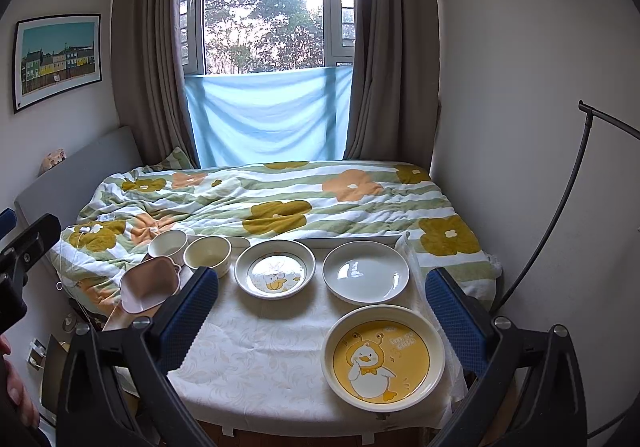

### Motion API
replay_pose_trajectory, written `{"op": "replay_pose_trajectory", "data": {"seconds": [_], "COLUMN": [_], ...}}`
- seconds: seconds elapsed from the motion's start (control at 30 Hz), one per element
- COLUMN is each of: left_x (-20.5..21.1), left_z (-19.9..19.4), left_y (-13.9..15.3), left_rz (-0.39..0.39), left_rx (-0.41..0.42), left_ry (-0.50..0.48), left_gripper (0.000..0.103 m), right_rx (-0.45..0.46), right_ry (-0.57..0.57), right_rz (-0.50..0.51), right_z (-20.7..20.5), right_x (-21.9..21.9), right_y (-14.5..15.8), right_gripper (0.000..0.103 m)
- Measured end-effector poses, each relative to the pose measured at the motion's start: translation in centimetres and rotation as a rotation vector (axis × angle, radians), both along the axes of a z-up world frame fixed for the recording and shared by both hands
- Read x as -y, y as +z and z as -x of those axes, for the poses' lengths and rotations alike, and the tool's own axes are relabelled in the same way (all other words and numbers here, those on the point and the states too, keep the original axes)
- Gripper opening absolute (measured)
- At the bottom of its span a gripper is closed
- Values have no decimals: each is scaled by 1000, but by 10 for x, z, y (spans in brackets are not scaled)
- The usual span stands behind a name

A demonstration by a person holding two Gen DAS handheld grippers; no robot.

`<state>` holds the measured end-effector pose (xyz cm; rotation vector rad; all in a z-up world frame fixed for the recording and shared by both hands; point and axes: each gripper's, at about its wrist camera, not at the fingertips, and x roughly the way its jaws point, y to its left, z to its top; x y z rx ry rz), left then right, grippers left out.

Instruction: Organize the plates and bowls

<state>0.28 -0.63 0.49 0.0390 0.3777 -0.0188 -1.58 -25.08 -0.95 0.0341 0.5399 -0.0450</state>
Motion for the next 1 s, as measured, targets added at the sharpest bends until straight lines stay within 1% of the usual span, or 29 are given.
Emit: {"op": "replay_pose_trajectory", "data": {"seconds": [1.0], "left_x": [0], "left_z": [0], "left_y": [0], "left_rz": [-2], "left_rx": [0], "left_ry": [1], "left_gripper": [103], "right_rx": [-4], "right_ry": [0], "right_rz": [-2], "right_z": [-2], "right_x": [-1], "right_y": [-1], "right_gripper": [103]}}
